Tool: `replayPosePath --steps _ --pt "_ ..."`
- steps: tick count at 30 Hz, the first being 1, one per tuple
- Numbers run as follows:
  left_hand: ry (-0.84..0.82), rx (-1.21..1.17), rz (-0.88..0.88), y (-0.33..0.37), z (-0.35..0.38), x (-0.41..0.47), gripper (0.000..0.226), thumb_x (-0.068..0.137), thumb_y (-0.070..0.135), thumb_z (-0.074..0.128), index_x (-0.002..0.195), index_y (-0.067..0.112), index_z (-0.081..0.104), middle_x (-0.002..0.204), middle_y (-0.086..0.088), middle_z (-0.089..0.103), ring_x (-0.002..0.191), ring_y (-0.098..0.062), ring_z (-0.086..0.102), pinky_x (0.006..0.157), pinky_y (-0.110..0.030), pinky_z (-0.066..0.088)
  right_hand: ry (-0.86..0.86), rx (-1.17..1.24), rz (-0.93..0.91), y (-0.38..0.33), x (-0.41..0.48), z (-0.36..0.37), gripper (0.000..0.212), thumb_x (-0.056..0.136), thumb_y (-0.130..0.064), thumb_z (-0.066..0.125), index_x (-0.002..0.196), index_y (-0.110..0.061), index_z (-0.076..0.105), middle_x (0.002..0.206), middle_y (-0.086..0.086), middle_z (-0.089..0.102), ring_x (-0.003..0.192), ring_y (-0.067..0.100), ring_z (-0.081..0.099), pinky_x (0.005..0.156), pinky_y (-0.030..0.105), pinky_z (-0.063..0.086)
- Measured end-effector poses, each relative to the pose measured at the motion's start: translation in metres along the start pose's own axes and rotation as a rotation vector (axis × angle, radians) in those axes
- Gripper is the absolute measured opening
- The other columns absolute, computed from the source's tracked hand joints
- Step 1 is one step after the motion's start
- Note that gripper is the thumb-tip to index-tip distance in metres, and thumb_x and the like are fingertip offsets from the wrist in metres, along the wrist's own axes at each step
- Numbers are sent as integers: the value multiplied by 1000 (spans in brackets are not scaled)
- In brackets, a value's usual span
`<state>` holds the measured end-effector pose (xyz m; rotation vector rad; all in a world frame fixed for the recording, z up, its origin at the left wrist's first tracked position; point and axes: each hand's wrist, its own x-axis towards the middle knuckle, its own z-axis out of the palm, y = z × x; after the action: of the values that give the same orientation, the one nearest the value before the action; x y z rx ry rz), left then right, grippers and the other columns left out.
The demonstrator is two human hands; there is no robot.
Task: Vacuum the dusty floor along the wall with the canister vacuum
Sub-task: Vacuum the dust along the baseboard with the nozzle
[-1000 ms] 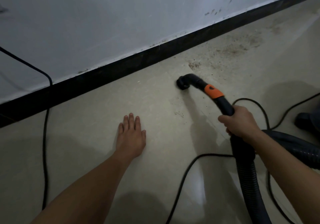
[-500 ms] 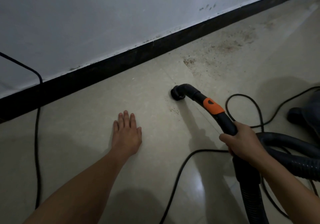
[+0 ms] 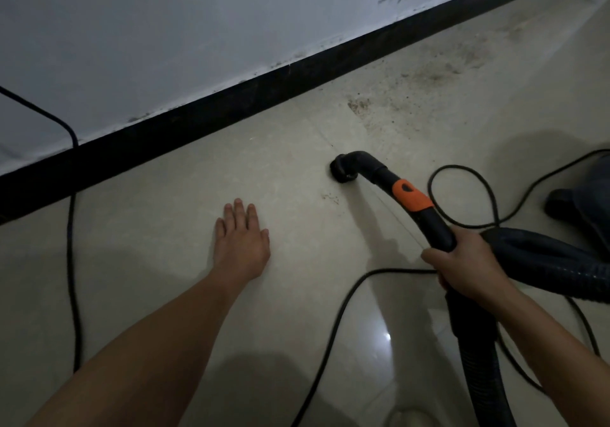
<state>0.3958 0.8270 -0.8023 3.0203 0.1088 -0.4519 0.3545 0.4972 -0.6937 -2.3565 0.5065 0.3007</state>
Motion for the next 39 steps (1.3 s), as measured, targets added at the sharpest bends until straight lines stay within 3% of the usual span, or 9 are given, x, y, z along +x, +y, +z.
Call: replayPosePath --steps 10,15,19,24,34,39 --pt "36 -122 -147 36 -4 -1 60 100 32 30 151 5 15 158 -24 4 145 -41 1 118 -51 6 -66 62 78 36 -64 -6 15 74 -12 70 82 -16 57 53 4 57 38 12 55 41 24 43" --pt "51 -138 -90 29 -5 -5 59 100 33 32 151 8 18 159 -22 6 146 -40 3 118 -49 7 4 -27 61 51 -96 5 25 68 -19 71 86 -33 59 58 -3 63 44 9 59 45 26 45" --pt "45 -110 -14 14 -5 -11 58 100 32 32 151 9 18 159 -19 8 146 -35 6 118 -45 10 61 8 60 31 -76 18 20 71 -18 69 84 -28 58 55 2 61 43 14 61 44 31 51" --pt "37 -110 32 -5 -4 -20 57 99 31 35 151 11 21 159 -18 10 147 -30 7 118 -41 14 -59 -62 -63 -10 -47 44 17 70 -23 67 79 -25 53 59 1 61 43 14 60 43 27 45" --pt "44 -87 3 26 -3 -16 57 98 31 37 148 7 25 157 -23 13 144 -41 12 116 -46 16 182 88 155 64 -103 26 16 76 -25 71 84 -30 58 54 4 62 42 14 60 38 23 43" --pt "39 -112 55 52 -2 -14 56 97 30 40 147 8 27 157 -22 13 144 -39 11 115 -45 15 307 127 270 93 -108 15 11 77 -23 68 79 -21 58 54 5 62 40 16 59 38 27 43"
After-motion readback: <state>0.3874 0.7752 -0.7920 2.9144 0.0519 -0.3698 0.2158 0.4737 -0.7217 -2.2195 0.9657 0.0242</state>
